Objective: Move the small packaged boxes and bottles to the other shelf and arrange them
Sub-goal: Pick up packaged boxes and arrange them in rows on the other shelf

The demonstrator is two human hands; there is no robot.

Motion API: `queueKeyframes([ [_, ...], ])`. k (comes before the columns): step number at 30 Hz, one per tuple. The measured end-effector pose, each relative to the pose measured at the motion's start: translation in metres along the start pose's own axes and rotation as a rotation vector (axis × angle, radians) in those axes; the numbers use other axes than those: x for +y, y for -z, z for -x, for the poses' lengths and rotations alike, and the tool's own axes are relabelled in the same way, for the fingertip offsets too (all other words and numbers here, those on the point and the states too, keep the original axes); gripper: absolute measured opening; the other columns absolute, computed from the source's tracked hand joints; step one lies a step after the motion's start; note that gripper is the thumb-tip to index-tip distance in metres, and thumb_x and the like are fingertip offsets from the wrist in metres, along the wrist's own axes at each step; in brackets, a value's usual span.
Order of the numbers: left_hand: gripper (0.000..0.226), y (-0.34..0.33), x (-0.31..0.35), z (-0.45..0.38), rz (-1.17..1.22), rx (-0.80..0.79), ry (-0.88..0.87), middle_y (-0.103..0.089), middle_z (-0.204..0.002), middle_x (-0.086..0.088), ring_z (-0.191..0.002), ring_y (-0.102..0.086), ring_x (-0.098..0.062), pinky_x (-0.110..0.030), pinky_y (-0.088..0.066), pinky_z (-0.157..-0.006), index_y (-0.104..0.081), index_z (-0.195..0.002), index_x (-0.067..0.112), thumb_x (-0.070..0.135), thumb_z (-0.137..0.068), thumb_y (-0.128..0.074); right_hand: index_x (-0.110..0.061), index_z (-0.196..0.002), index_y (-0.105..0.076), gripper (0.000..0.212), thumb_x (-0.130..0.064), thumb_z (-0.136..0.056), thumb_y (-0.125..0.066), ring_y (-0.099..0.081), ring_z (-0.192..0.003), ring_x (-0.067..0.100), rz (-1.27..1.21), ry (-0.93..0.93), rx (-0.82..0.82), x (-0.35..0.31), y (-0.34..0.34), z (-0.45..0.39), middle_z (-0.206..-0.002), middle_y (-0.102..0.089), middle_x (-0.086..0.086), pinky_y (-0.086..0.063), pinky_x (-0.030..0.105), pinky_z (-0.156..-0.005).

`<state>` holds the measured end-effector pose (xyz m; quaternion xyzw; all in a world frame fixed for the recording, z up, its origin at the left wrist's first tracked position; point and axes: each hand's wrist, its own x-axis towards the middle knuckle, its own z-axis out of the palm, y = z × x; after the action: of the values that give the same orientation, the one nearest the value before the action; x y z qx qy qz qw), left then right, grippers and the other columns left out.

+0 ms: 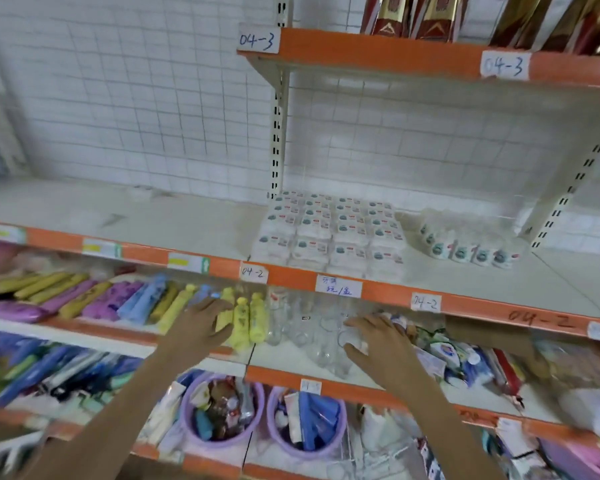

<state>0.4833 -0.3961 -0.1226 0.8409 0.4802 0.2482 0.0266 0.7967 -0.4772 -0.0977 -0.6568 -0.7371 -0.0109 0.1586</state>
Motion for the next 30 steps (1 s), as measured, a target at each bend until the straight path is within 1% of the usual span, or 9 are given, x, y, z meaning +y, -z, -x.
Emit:
queueKeyframes([
  [3, 0.027, 0.011, -0.009, 0.052, -0.074, -0.046, 0.079, -0.066, -0.092, -0.005, -0.075, -0.067, -0.026, -0.03, -0.053, -0.054, -0.066, -0.096, 0.012, 0.025, -0.072, -0.069, -0.026, -0.125, -0.054, 0.048, -0.044, -0.082, -0.042, -0.048, -0.12, 0.018, -0.066, 0.037, -0.115, -0.021, -0.015, 0.018, -0.127, -0.054, -0.006, -0.041, 0.035, -0.098],
  [8, 0.038, 0.052, -0.029, 0.12, -0.206, -0.065, 0.176, -0.067, -0.091, -0.002, -0.076, -0.067, -0.021, -0.029, -0.053, -0.055, -0.066, -0.097, 0.014, 0.018, -0.063, -0.081, -0.029, -0.131, -0.046, 0.04, -0.038, -0.092, -0.049, -0.042, -0.125, 0.014, -0.102, 0.18, -0.197, -0.07, -0.036, 0.022, -0.135, -0.049, -0.011, -0.033, 0.03, -0.102],
  [9, 0.037, 0.059, -0.034, 0.13, -0.216, -0.064, 0.208, -0.067, -0.092, -0.002, -0.078, -0.067, -0.023, -0.03, -0.053, -0.058, -0.066, -0.098, 0.014, 0.018, -0.064, -0.08, -0.029, -0.131, -0.046, 0.04, -0.038, -0.093, -0.049, -0.041, -0.126, 0.013, -0.106, 0.202, -0.199, -0.081, -0.041, 0.02, -0.135, -0.048, -0.011, -0.033, 0.03, -0.103],
  [11, 0.036, 0.073, -0.05, 0.145, -0.21, -0.05, 0.291, -0.065, -0.103, -0.004, -0.091, -0.065, -0.025, -0.032, -0.052, -0.071, -0.065, -0.107, 0.014, 0.023, -0.074, -0.073, -0.029, -0.133, -0.043, 0.041, -0.039, -0.094, -0.047, -0.039, -0.127, 0.011, -0.125, 0.238, -0.215, -0.104, -0.047, 0.014, -0.137, -0.045, -0.013, -0.03, 0.029, -0.104],
  [13, 0.039, 0.082, -0.069, 0.156, -0.2, -0.044, 0.341, -0.061, -0.113, -0.003, -0.103, -0.06, -0.023, -0.03, -0.048, -0.082, -0.06, -0.117, 0.016, 0.032, -0.081, -0.063, -0.032, -0.134, -0.041, 0.041, -0.041, -0.094, -0.045, -0.036, -0.128, 0.01, -0.136, 0.281, -0.23, -0.129, -0.053, 0.004, -0.138, -0.043, -0.015, -0.029, 0.027, -0.104],
  [16, 0.043, 0.092, -0.102, 0.163, -0.168, -0.041, 0.403, -0.053, -0.122, 0.003, -0.111, -0.052, -0.015, -0.022, -0.04, -0.086, -0.05, -0.128, 0.022, 0.037, -0.088, -0.054, -0.034, -0.134, -0.038, 0.043, -0.044, -0.093, -0.044, -0.036, -0.127, 0.009, -0.129, 0.33, -0.255, -0.166, -0.064, -0.019, -0.136, -0.043, -0.016, -0.029, 0.026, -0.102],
  [19, 0.041, 0.104, -0.139, 0.163, -0.138, -0.031, 0.406, -0.05, -0.126, 0.006, -0.115, -0.049, -0.012, -0.018, -0.038, -0.087, -0.049, -0.128, 0.023, 0.035, -0.089, -0.054, -0.035, -0.135, -0.038, 0.043, -0.043, -0.093, -0.044, -0.036, -0.127, 0.009, -0.123, 0.344, -0.257, -0.203, -0.076, -0.047, -0.136, -0.042, -0.017, -0.029, 0.025, -0.101],
  [25, 0.038, 0.139, -0.23, 0.143, -0.107, -0.029, 0.379, -0.049, -0.126, 0.005, -0.111, -0.052, -0.013, -0.018, -0.038, -0.081, -0.05, -0.127, 0.022, 0.032, -0.091, -0.053, -0.034, -0.133, -0.041, 0.041, -0.042, -0.093, -0.044, -0.039, -0.125, 0.006, -0.13, 0.308, -0.184, -0.274, -0.096, -0.104, -0.132, -0.045, -0.018, -0.031, 0.023, -0.099],
  [30, 0.036, 0.163, -0.297, 0.115, -0.095, -0.002, 0.355, -0.056, -0.12, 0.002, -0.104, -0.057, -0.016, -0.025, -0.046, -0.078, -0.057, -0.121, 0.02, 0.029, -0.086, -0.061, -0.03, -0.13, -0.047, 0.042, -0.045, -0.09, -0.045, -0.043, -0.125, 0.009, -0.15, 0.272, -0.12, -0.312, -0.11, -0.15, -0.132, -0.049, -0.014, -0.034, 0.025, -0.099],
])
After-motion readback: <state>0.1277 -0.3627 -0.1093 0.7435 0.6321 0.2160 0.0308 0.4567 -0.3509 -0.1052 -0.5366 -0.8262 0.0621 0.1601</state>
